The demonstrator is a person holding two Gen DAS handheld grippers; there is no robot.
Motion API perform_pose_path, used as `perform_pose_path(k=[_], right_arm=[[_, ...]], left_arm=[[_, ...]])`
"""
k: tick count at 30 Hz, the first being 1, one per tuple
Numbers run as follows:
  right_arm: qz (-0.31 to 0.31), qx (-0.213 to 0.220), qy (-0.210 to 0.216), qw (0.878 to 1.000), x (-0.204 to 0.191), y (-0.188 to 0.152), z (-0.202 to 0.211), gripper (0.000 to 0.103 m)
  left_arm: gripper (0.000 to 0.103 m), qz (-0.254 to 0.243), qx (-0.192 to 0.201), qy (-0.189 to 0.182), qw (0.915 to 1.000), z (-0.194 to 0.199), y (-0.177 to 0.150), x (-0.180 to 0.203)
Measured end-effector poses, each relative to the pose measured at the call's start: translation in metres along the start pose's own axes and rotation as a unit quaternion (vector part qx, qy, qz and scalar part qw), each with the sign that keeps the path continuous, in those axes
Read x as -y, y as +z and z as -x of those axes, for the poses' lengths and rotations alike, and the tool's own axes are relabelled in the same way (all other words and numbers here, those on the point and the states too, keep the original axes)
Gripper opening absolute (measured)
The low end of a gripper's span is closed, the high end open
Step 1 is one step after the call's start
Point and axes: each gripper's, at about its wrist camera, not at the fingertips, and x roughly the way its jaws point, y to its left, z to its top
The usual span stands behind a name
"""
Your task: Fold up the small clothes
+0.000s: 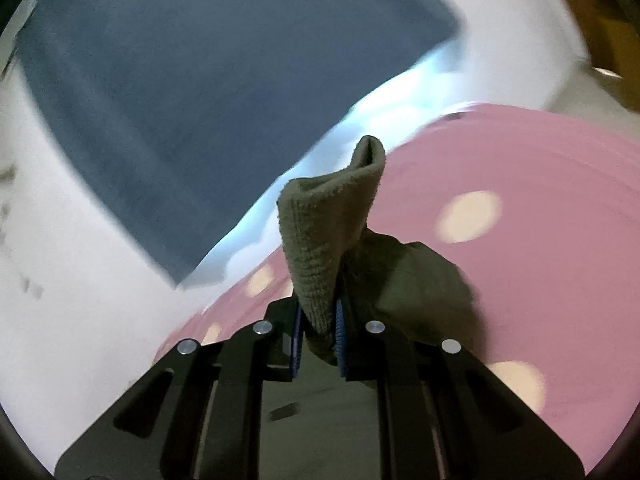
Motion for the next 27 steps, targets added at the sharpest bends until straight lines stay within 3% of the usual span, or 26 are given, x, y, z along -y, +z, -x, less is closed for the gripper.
perform_pose_path(k=[4,11,17,22,25,27], right_arm=[[0.065,-0.05,0.031,0.996,-0.075,-0.036,-0.046,0.013],[0.16,-0.147,0.072,0.974,-0.177,-0.136,-0.116,0.013],[0.226,-0.222,0.061,0.947,-0.213,-0.215,-0.153,0.013],[0.263,-0.278,0.034,0.923,-0.214,-0.266,-0.19,0.014],[0.271,-0.301,0.04,0.913,-0.212,-0.29,-0.196,0.023],[0.275,-0.32,0.052,0.905,-0.215,-0.302,-0.198,0.045]], left_arm=[[0.077,0.001,0.008,0.009,0.9999,0.005,0.0,-0.008],[0.078,0.026,0.005,0.014,0.9996,0.009,-0.001,-0.027],[0.078,0.037,0.002,0.006,0.9993,0.009,-0.001,-0.033],[0.078,0.041,-0.013,0.001,0.9991,0.002,-0.005,-0.032],[0.078,0.043,-0.024,-0.002,0.9988,-0.003,-0.009,-0.03],[0.078,0.041,-0.03,-0.001,0.9987,-0.006,-0.011,-0.027]])
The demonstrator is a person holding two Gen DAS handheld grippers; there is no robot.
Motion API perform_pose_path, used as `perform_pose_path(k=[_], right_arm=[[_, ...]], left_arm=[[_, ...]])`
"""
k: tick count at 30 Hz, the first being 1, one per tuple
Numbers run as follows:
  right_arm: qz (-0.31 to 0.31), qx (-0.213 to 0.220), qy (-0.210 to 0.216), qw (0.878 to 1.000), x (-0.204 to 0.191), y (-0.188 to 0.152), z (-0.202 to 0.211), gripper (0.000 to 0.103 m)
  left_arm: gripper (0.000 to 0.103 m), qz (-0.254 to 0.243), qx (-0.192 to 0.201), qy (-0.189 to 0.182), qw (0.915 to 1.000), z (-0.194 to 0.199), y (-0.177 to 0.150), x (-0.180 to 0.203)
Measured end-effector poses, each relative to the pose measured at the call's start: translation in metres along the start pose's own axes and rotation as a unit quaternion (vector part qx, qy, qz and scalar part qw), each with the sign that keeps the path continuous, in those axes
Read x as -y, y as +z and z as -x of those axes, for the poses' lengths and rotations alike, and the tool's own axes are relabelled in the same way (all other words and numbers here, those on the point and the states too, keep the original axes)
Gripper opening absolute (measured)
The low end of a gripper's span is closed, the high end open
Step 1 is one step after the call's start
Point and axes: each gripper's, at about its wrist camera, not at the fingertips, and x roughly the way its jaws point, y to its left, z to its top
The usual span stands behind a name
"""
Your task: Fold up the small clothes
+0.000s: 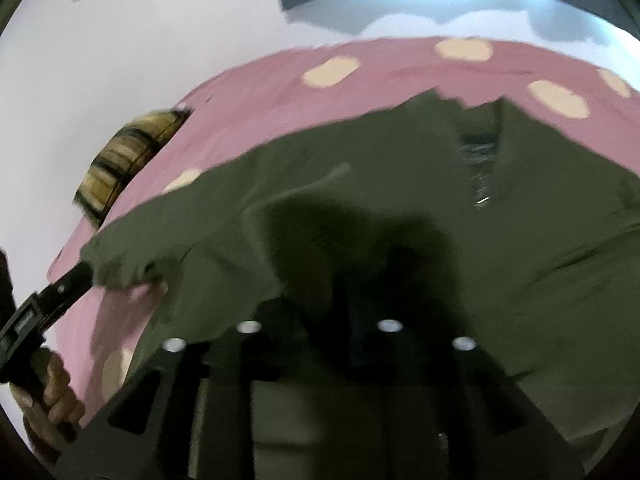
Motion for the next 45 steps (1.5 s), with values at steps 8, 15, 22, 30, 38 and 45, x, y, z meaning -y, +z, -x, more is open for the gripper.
perform_pose_path(k=[8,15,22,30,38,45], right_arm=[[0.065,-0.047,0.141,0.987,-0.031,-0.023,0.014,0.071],[0.03,0.055,0.097,0.993,0.032,-0.03,0.11,0.071],[-0.211,0.114,-0.051,0.97,0.225,-0.073,0.187,0.07],[-0.3,0.053,0.043,0.952,0.292,-0.116,0.16,0.025],[-0.318,0.074,0.084,0.941,0.314,-0.145,0.158,0.008],[-0.318,0.068,0.085,0.942,0.315,-0.137,0.175,0.025]], left_arm=[[0.078,-0.015,-0.019,0.001,0.9997,-0.011,-0.012,0.011],[0.078,-0.019,-0.028,-0.003,0.9994,-0.016,-0.017,0.017],[0.078,-0.017,-0.036,-0.008,0.9992,-0.019,-0.02,0.025],[0.078,-0.03,-0.045,-0.001,0.9985,-0.022,-0.025,0.038],[0.078,-0.034,-0.049,0.002,0.9982,-0.024,-0.026,0.04],[0.078,-0.021,-0.059,0.002,0.998,-0.028,-0.028,0.034]])
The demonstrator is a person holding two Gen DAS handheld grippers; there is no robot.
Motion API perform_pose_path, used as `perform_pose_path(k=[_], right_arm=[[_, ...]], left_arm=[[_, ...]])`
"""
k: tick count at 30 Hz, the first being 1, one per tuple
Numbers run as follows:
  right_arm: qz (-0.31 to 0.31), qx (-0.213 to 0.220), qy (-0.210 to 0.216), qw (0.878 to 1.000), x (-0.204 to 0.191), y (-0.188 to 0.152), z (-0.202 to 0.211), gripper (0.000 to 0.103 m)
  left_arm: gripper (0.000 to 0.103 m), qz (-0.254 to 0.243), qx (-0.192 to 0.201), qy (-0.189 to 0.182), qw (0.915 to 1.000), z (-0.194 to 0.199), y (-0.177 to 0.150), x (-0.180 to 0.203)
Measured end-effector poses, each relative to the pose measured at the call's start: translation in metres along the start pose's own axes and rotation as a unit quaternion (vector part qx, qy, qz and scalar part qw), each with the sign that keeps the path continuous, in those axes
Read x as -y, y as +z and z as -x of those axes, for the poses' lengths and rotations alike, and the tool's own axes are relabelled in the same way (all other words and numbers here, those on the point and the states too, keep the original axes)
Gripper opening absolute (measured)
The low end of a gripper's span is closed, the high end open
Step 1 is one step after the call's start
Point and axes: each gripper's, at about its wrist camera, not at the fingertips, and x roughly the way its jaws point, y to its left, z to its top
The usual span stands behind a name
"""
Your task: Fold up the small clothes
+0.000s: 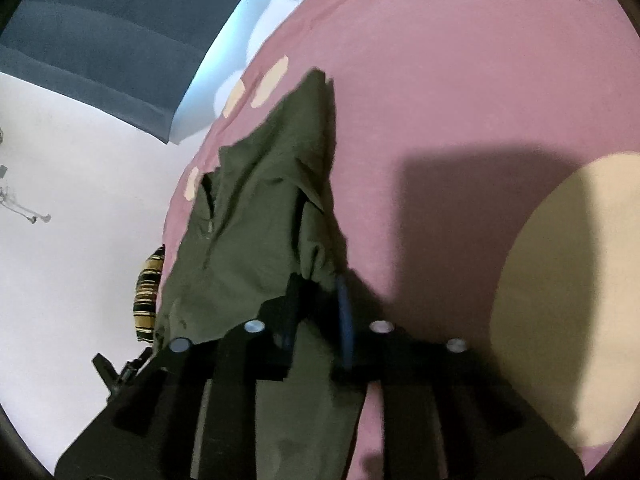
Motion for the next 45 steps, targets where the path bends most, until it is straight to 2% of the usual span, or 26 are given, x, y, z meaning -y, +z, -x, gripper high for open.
perform_pose_path(k=[3,4,10,13,17,21,23,24,26,29,32,35,38,41,43,45], right_arm=[[0.009,0.032,0.002,0.999,-0.008,0.017,0.014,0.041],[0.008,0.036,-0.001,0.999,-0.01,0.025,0.013,0.042],[0.013,0.034,-0.025,0.999,-0.018,0.083,-0.029,0.043],[0.023,0.027,-0.034,0.999,-0.022,0.098,-0.053,0.043],[0.045,0.009,-0.081,0.996,-0.02,0.103,-0.076,0.039],[0.052,0.015,-0.101,0.993,-0.031,0.107,-0.07,0.039],[0.067,0.041,-0.122,0.989,-0.044,0.098,-0.056,0.04],[0.077,0.055,-0.127,0.987,-0.053,0.094,-0.051,0.045],[0.089,0.07,-0.106,0.988,-0.072,0.078,-0.044,0.051],[0.115,0.039,-0.044,0.992,-0.104,0.045,-0.054,0.051],[0.152,-0.016,0.001,0.988,-0.134,0.008,-0.078,0.051],[0.158,-0.076,0.042,0.984,-0.152,-0.025,-0.107,0.051],[0.163,-0.114,0.049,0.979,-0.16,-0.049,-0.133,0.051],[0.175,-0.147,0.031,0.973,-0.16,-0.067,-0.154,0.053],[0.179,-0.146,0.028,0.973,-0.156,-0.068,-0.161,0.054],[0.172,-0.142,0.044,0.974,-0.152,-0.067,-0.158,0.054]], left_arm=[[0.078,0.004,0.003,-0.003,1.0,0.001,0.001,-0.001],[0.078,0.004,0.005,-0.003,1.0,0.002,0.001,-0.001],[0.078,-0.001,0.012,0.006,0.9999,0.004,0.001,-0.003],[0.078,0.005,0.009,0.011,0.9999,0.003,0.001,-0.007],[0.078,0.015,0.006,0.014,0.9998,0.001,0.002,-0.014],[0.078,0.023,0.002,0.014,0.9996,0.0,0.001,-0.02],[0.078,0.026,0.001,0.014,0.9996,0.001,0.001,-0.023],[0.078,0.026,0.002,0.015,0.9995,0.002,0.001,-0.025],[0.078,0.027,0.003,0.018,0.9995,0.004,0.0,-0.027],[0.078,0.031,0.005,0.022,0.9993,0.006,-0.001,-0.034],[0.078,0.038,0.004,0.024,0.999,0.009,-0.002,-0.04],[0.078,0.042,0.006,0.027,0.9987,0.012,-0.003,-0.046],[0.078,0.057,0.007,0.029,0.9979,0.017,-0.002,-0.058],[0.078,0.068,0.012,0.038,0.9969,0.022,-0.002,-0.072],[0.078,0.08,0.014,0.046,0.9956,0.025,-0.002,-0.085],[0.078,0.104,0.016,0.049,0.9933,0.029,-0.001,-0.106]])
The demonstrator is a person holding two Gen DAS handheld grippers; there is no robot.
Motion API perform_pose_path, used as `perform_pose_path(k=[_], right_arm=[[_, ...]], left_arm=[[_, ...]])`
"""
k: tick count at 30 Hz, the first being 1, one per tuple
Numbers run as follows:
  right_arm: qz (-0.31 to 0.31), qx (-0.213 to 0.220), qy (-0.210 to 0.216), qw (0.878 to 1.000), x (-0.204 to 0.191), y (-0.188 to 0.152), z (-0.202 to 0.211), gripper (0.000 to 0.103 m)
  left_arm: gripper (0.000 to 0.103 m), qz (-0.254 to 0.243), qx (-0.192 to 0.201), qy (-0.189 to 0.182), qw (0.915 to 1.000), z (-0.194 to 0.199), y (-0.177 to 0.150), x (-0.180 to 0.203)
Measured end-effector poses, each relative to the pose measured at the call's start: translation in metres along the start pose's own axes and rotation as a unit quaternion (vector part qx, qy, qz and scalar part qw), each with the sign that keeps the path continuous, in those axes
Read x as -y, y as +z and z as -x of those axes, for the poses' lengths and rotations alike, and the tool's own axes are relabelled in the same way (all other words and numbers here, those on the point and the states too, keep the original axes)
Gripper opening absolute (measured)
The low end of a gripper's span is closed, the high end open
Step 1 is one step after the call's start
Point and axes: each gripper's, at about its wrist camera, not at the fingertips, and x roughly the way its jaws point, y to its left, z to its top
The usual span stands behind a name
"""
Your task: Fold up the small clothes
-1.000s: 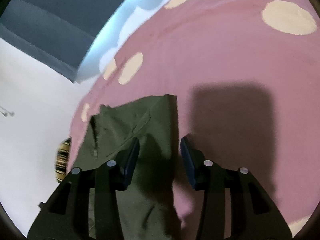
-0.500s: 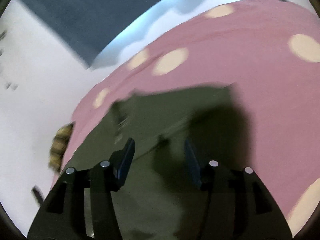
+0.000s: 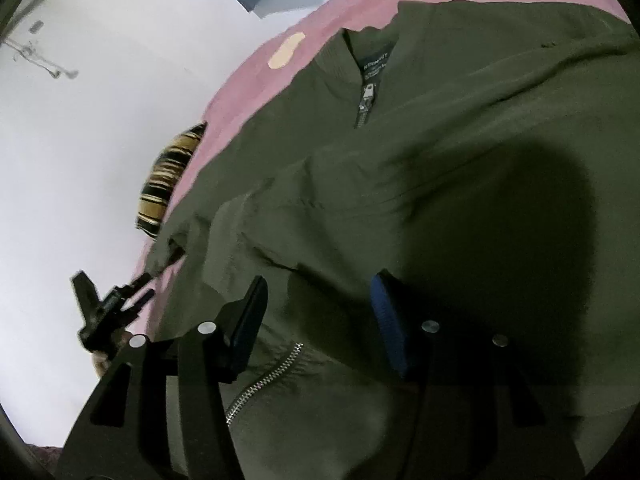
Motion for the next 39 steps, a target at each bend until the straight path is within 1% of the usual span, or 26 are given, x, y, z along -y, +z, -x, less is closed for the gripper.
perform_pose_path(k=[2,4,5,7,8,9,10,12,14,16,17,18,19,20,22,24,25,26,27,29,32,33,35,37,39], right_arm=[[-0.006,0.001,0.008,1.0,0.001,0.001,0.001,0.054],[-0.003,0.002,0.005,1.0,0.0,-0.001,-0.001,0.054],[0.0,0.004,0.005,1.0,0.0,-0.002,-0.001,0.054],[0.003,0.007,0.007,1.0,-0.001,-0.002,-0.002,0.055],[0.003,0.007,0.008,1.0,0.001,-0.001,0.001,0.055],[0.003,0.007,0.008,1.0,0.001,-0.002,0.0,0.055],[0.003,0.008,0.009,1.0,0.001,-0.002,0.001,0.055],[0.004,0.009,0.01,1.0,0.0,-0.002,0.0,0.057],[0.006,0.01,0.009,1.0,-0.001,-0.002,0.0,0.058],[0.011,0.012,0.009,1.0,-0.002,-0.003,0.0,0.06],[0.013,0.013,0.009,1.0,-0.002,-0.003,0.0,0.061],[0.014,0.013,0.008,1.0,-0.003,-0.003,0.0,0.061],[0.015,0.014,0.007,1.0,-0.004,-0.003,0.0,0.062],[0.016,0.015,0.007,1.0,-0.004,-0.003,-0.001,0.062],[0.017,0.016,0.007,1.0,-0.004,-0.003,-0.001,0.064],[0.019,0.018,0.008,1.0,-0.004,-0.003,-0.002,0.064],[0.019,0.018,0.008,1.0,-0.005,-0.003,-0.002,0.065],[0.02,0.019,0.008,1.0,-0.005,-0.003,-0.002,0.065],[0.021,0.019,0.008,1.0,-0.005,-0.003,-0.002,0.065],[0.021,0.02,0.008,1.0,-0.005,-0.004,-0.001,0.065],[0.021,0.021,0.01,1.0,-0.005,-0.004,-0.001,0.065],[0.021,0.021,0.011,0.999,-0.005,-0.004,-0.001,0.065],[0.02,0.022,0.013,0.999,-0.004,-0.004,-0.001,0.065],[0.02,0.023,0.014,0.999,-0.004,-0.004,0.0,0.065],[0.021,0.024,0.014,0.999,-0.004,-0.004,0.0,0.065]], left_arm=[[0.078,0.035,0.004,0.001,0.9994,0.003,0.007,-0.024],[0.078,0.09,0.009,0.002,0.9959,0.006,0.017,-0.058],[0.078,0.108,0.01,0.004,0.9941,0.007,0.02,-0.071],[0.078,0.168,0.019,-0.001,0.9856,0.01,0.028,-0.109],[0.078,0.187,0.023,-0.007,0.982,0.01,0.031,-0.121],[0.078,0.215,0.029,-0.02,0.976,0.011,0.034,-0.138],[0.078,0.232,0.034,-0.031,0.9717,0.012,0.037,-0.149],[0.078,0.262,0.048,-0.036,0.9633,0.012,0.048,-0.168],[0.078,0.269,0.059,-0.034,0.9606,0.01,0.057,-0.178],[0.078,0.272,0.066,-0.024,0.9598,0.003,0.067,-0.187],[0.078,0.268,0.072,-0.019,0.9606,0.0,0.073,-0.19],[0.074,0.263,0.076,-0.01,0.9617,-0.003,0.077,-0.191],[0.069,0.26,0.077,0.0,0.9625,-0.004,0.08,-0.192],[0.055,0.26,0.074,0.025,0.9625,-0.007,0.083,-0.193],[0.051,0.261,0.071,0.034,0.9622,-0.008,0.084,-0.196],[0.037,0.236,0.067,0.049,0.9683,-0.009,0.086,-0.189],[0.035,0.222,0.064,0.058,0.9712,-0.009,0.089,-0.185],[0.029,0.215,0.064,0.065,0.9724,-0.009,0.09,-0.18],[0.026,0.207,0.067,0.073,0.9734,-0.006,0.093,-0.172],[0.023,0.19,0.079,0.086,0.9748,0.002,0.099,-0.157],[0.021,0.151,0.114,0.087,0.9781,0.025,0.111,-0.12],[0.019,0.127,0.127,0.081,0.9803,0.035,0.115,-0.1],[0.014,0.085,0.147,0.067,0.9832,0.05,0.122,-0.065],[0.013,0.037,0.164,0.043,0.9848,0.067,0.125,-0.021],[0.013,-0.01,0.175,0.016,0.9845,0.082,0.125,0.026]])
